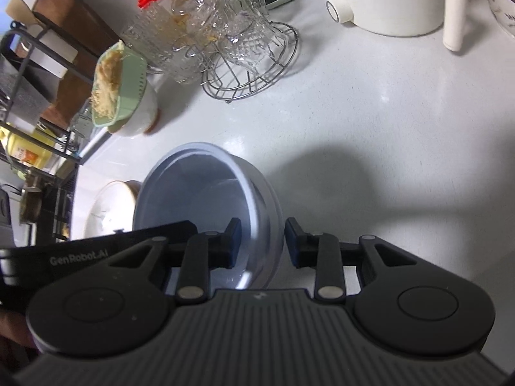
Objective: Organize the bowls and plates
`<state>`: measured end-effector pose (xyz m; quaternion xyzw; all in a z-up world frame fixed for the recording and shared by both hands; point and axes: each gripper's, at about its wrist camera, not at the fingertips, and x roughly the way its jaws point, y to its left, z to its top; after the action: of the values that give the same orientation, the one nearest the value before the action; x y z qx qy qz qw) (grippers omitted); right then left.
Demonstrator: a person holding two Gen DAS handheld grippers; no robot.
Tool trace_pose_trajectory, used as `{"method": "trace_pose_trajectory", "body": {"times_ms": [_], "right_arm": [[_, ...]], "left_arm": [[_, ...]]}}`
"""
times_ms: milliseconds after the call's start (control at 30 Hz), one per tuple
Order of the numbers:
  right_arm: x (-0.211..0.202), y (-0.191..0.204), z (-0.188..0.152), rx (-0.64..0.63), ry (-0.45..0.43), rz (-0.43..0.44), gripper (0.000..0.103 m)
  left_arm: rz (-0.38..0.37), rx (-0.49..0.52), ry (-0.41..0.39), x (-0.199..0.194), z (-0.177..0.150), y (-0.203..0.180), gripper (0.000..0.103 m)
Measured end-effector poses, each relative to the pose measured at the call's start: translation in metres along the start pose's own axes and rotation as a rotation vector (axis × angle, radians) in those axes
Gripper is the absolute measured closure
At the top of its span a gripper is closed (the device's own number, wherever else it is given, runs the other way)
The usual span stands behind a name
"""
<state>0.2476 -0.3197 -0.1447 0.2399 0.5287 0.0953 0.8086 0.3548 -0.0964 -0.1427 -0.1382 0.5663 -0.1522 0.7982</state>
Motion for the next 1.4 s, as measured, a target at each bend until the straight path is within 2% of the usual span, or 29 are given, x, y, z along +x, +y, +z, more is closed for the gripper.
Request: {"method": "trace_pose_trajectory", "body": {"times_ms": [267,467,733,867,1000,1133,1233,1400], "right_arm": [[-0.036,0.027,-0.016,-0.064,-0.038,0.03,0.07],[-0.027,0.04,-0.037,-0.08,-0.038,0.024,0.07],[-0.034,0.063,-0.058,-0.075,-0.028,0.045,0.07],[-0.034,0.085,-0.057,-0.097,-0.026,0.052,0.07],[-0.032,0.11,-0.047,-0.115,-0.035,0.058,0.07],[-0.025,0.139,-0.036,-0.137,-0.032,0.06,0.07],[-0.013,0.16,-0.03,-0.16,-0.026,0.063,0.07],[0.015,0.185,-0.022,-0.169,0.003,0.05,0.07]], "left_arm": [[-0.007,-0.046,-0.046,-0.044,-0.024,0.003,0.067],[0.017,-0.086,-0.023,-0.051,-0.047,0.023,0.067],[0.028,-0.108,-0.062,-0.084,-0.067,0.042,0.067],[0.024,-0.132,-0.095,-0.104,-0.065,0.057,0.067],[0.005,-0.17,-0.092,-0.115,-0.054,0.078,0.067],[0.011,-0.166,-0.111,-0.126,-0.039,0.099,0.067],[0.015,-0.17,-0.12,-0.132,-0.029,0.119,0.067],[0.01,-0.193,-0.091,-0.129,-0.017,0.155,0.067]]}}
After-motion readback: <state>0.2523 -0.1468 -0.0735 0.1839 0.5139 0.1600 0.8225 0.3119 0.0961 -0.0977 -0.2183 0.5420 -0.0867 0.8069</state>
